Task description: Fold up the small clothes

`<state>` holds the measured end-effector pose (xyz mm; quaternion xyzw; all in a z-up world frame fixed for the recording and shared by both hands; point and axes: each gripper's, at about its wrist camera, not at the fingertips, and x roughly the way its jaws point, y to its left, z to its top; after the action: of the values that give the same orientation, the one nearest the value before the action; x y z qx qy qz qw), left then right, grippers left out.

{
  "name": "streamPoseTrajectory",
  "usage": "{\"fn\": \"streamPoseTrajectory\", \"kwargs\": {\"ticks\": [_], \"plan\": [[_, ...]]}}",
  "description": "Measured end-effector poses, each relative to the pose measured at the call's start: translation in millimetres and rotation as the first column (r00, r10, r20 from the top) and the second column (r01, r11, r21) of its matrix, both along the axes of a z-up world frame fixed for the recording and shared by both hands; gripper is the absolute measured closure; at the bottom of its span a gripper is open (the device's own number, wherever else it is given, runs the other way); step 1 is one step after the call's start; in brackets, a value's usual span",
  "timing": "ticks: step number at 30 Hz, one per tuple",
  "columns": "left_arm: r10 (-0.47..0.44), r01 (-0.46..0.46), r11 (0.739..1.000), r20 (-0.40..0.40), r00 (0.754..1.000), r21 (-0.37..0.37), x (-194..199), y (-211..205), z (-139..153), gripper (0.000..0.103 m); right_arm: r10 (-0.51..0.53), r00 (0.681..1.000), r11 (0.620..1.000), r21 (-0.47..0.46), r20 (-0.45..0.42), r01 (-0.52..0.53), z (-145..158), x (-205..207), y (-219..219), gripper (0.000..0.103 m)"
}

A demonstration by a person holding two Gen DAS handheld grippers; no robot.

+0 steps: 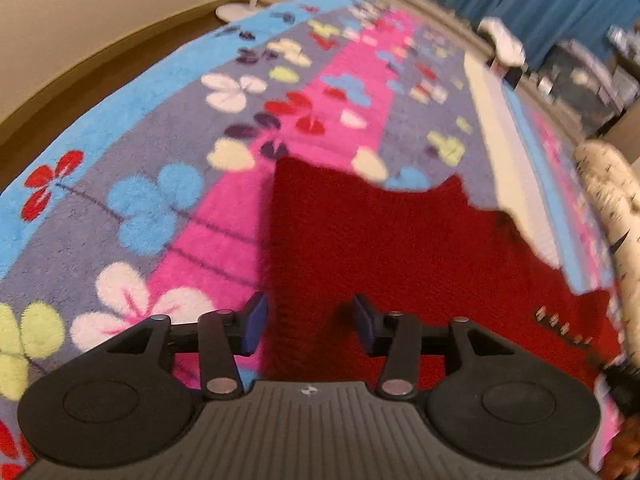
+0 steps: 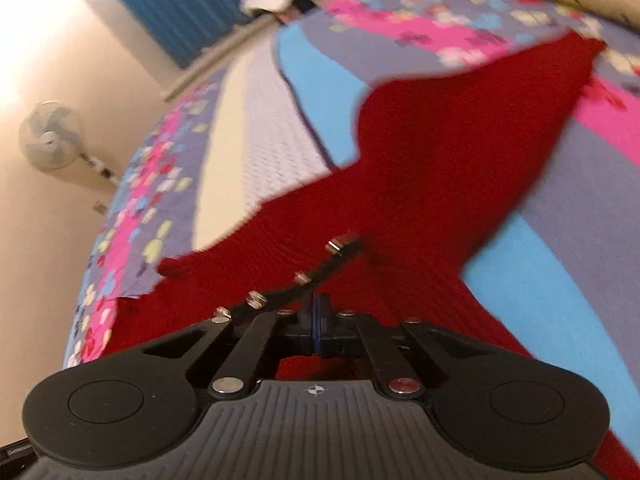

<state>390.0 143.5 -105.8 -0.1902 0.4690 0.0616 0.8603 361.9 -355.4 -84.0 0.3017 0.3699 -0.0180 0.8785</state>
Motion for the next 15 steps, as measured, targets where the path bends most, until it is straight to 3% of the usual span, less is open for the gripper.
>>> {"fn": "streamPoseTrajectory", "kwargs": {"ticks": [3,6,8,10,12,13,15], "plan": [[0.012,-0.013,0.999,0.049,0.999,0.034,-5,0,10,0.089,0.083,0.988,0.996,0.014,0.128,-0.086,16,2,4,0.103],[0.053,-0.062,0.997,0.143,0.988,0.055,-19,-4,33,0.089,0.149,0.948,0.986,0.032,0.280,-0.165,36,-3,3,0.103],[0.031,-0.049,0.991,0.142,0.989,0.122,-21,-15,35,0.089,0.158,0.931,0.984,0.025,0.330,-0.176,45,-5,-2,0.103],[0.044,-0.055,0.990,0.086,0.995,0.129,-17,-14,24,0.088,0.134,0.953,0.991,-0.024,0.273,-0.132,44,0,-7,0.103],[0.073,-0.074,0.988,0.011,0.997,0.136,-12,-9,14,0.083,0.082,0.989,0.991,-0.116,0.124,-0.067,33,8,-14,0.103],[0.092,-0.093,0.986,0.014,0.996,0.137,-14,-6,16,0.081,0.042,0.997,0.990,-0.137,0.059,-0.033,26,10,-19,0.099],[0.105,-0.113,0.979,0.053,0.993,0.168,-19,-9,27,0.084,-0.013,1.000,0.998,-0.068,0.017,0.014,20,12,-33,0.099]]}}
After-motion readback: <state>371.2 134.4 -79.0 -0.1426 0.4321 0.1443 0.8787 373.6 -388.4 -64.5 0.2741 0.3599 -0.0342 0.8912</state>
